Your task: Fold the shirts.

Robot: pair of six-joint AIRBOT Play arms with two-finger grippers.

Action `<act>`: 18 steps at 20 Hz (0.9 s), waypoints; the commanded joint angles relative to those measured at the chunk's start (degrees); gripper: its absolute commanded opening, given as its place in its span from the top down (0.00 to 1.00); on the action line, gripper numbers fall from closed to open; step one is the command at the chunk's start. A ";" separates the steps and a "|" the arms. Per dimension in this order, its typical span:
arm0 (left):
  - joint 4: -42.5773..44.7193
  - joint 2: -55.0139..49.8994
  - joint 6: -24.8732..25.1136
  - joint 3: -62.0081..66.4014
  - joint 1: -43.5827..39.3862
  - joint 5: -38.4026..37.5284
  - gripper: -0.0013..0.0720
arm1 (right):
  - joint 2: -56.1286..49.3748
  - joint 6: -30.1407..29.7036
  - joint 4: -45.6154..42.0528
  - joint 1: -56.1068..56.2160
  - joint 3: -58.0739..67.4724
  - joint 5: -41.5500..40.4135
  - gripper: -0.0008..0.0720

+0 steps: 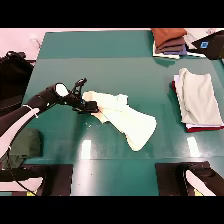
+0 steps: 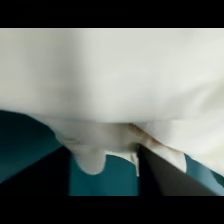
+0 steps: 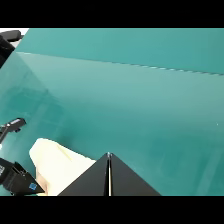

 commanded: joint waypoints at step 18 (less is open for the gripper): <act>5.20 3.15 0.74 3.02 8.74 -3.98 0.93 | -17.55 -5.62 17.55 2.62 -49.92 -6.78 0.32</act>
